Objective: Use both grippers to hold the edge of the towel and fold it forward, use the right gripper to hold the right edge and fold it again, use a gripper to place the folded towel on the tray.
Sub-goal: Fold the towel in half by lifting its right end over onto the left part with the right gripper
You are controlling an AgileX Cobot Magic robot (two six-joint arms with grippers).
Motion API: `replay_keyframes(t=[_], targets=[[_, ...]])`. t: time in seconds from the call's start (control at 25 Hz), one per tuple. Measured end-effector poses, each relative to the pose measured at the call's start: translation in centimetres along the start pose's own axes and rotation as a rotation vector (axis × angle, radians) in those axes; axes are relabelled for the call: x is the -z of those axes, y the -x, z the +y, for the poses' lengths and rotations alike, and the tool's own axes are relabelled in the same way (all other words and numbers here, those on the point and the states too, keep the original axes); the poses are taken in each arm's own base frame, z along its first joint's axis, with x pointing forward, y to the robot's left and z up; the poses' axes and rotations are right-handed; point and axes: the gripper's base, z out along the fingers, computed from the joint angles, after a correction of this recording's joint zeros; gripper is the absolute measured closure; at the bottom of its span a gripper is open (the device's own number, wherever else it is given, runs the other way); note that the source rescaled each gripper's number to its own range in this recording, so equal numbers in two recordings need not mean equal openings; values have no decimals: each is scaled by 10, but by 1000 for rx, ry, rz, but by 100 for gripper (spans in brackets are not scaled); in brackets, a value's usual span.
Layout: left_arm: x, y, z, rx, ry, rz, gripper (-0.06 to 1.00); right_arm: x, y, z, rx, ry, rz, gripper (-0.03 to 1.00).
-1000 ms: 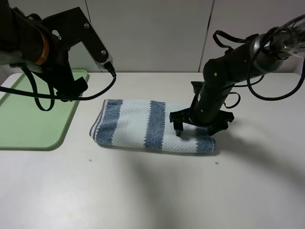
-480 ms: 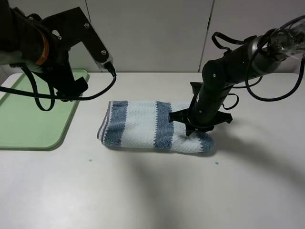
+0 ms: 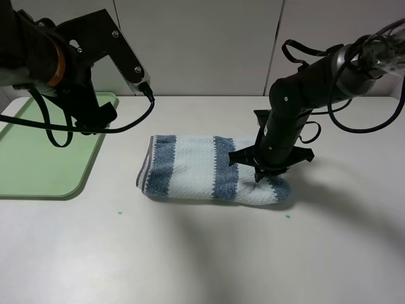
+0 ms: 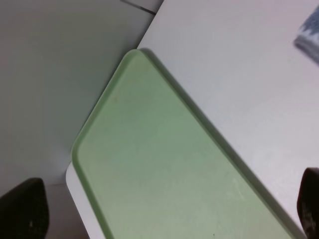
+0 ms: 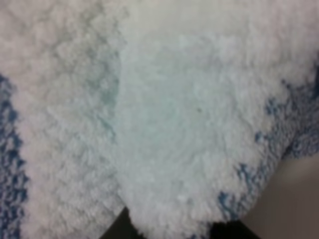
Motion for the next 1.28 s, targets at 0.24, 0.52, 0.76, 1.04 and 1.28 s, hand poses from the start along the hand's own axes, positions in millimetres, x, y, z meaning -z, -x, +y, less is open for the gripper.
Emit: replay_keyframes(t=[0.24, 0.52, 0.76, 1.04, 1.28], targets=[[0, 0, 0, 0, 0, -1, -5, 28, -2, -19, 20, -72, 24, 83], [0, 0, 0, 0, -2, -3, -5, 58, -2, -50, 21, -172, 22, 83], [0, 0, 0, 0, -2, -4, -5, 75, -3, -76, 5, -251, 27, 83], [0, 1, 0, 0, -4, -9, -5, 83, -3, -95, 9, -318, 37, 83], [0, 1, 0, 0, -5, -10, -5, 85, -4, -102, 3, -344, 55, 83]])
